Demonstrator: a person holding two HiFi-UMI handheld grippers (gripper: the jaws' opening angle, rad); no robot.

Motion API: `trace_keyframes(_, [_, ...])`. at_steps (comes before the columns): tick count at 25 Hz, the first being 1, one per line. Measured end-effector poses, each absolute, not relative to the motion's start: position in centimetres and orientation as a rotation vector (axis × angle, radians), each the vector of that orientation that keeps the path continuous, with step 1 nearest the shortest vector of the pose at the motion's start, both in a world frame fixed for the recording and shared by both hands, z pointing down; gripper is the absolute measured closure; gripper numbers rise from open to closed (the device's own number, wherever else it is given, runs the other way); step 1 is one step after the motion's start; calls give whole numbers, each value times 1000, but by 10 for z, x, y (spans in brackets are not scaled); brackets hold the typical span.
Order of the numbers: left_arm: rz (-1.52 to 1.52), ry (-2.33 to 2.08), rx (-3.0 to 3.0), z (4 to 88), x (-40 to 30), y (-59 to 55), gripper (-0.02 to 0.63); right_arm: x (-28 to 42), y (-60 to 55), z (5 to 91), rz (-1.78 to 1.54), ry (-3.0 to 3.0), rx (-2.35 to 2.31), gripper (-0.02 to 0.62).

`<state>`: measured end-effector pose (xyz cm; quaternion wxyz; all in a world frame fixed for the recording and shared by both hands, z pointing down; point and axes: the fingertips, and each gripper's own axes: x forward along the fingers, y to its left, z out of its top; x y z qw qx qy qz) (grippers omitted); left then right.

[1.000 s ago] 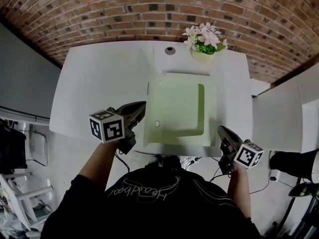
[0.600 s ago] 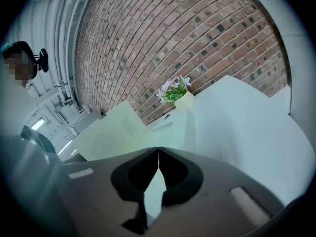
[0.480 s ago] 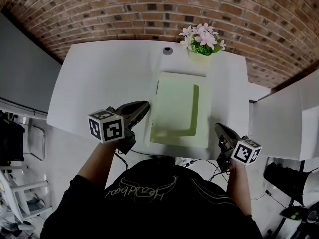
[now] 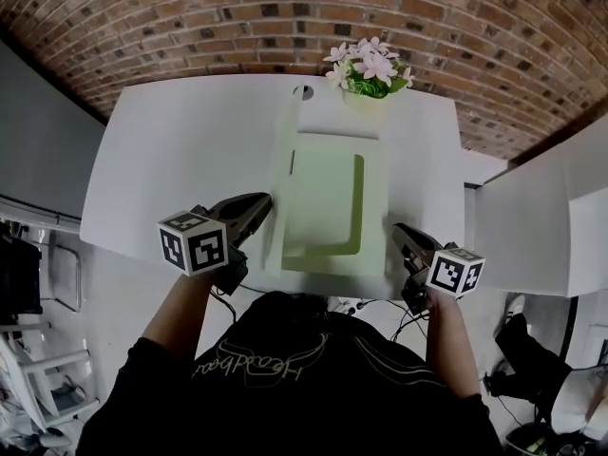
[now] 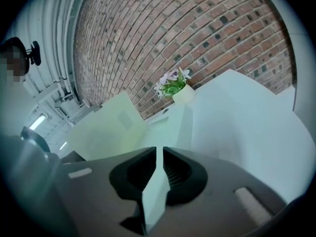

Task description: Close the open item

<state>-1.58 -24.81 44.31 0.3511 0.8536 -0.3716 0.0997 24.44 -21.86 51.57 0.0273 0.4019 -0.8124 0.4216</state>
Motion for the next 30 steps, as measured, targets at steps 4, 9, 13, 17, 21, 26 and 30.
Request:
trace_keyframes(4, [267,-949,2198,452,-14,-245,604,242,-222,529,1368,-2489,1230,561])
trace_keyframes(9, [280,-946,2188,458,-15,-244,604,240,-226,540,1445,-2470,1231,563])
trace_keyframes(13, [288,-938,2182,462,-16,-243,604,238,-231,543,1526,-2463,1245,563])
trace_keyframes(17, [283,-930,2181,464,-14,-243,604,237,-233,548,1549,-2447,1250,563])
trace_keyframes(21, [285,-945,2183,466,-15,-243,604,236,-232,551,1543,-2430,1247,563])
trace_keyframes(26, [287,-942,2180,468,-14,-244,604,237,-233,550,1583,-2434,1261,563])
trace_keyframes(30, [282,-926,2176,470,-14,-244,604,235,-234,550,1574,-2431,1266,563])
